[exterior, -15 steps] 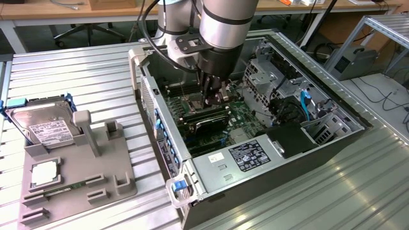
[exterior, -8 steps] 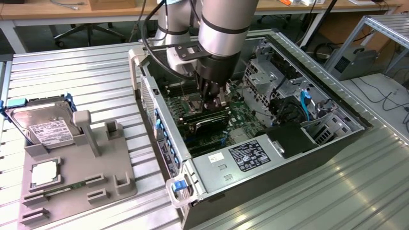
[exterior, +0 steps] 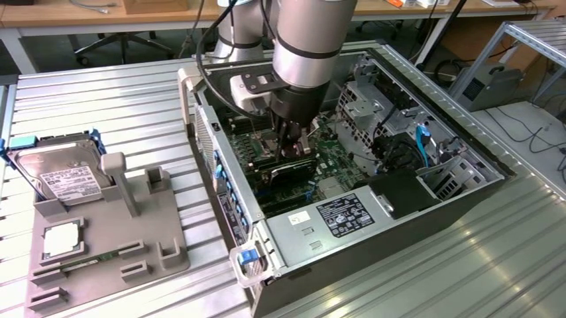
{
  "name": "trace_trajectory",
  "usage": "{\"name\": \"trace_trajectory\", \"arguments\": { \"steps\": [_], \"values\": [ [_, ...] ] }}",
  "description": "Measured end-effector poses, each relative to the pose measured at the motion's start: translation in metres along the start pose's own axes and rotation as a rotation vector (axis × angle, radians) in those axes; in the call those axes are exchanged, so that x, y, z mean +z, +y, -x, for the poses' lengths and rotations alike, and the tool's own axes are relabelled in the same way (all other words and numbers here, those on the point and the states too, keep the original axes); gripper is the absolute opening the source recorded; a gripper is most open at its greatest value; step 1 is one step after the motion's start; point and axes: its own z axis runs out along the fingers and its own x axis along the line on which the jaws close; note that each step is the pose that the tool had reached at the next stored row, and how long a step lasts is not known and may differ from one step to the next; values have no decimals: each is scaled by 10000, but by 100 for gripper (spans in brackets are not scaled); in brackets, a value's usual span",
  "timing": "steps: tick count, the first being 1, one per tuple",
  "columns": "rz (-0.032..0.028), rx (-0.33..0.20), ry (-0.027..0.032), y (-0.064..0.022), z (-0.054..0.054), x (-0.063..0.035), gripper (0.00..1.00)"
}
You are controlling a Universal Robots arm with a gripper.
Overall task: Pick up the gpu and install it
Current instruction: 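Press down on the gpu until it lock into place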
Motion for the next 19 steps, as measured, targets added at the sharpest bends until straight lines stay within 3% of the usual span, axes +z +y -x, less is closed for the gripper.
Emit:
{"name": "trace_trajectory", "arguments": {
  "steps": [2,4,19],
  "values": [
    [14,67,101,2,-3,52,11],
    [28,128,106,6,-8,143,11],
    [29,127,109,9,-12,201,11]
  ]
}}
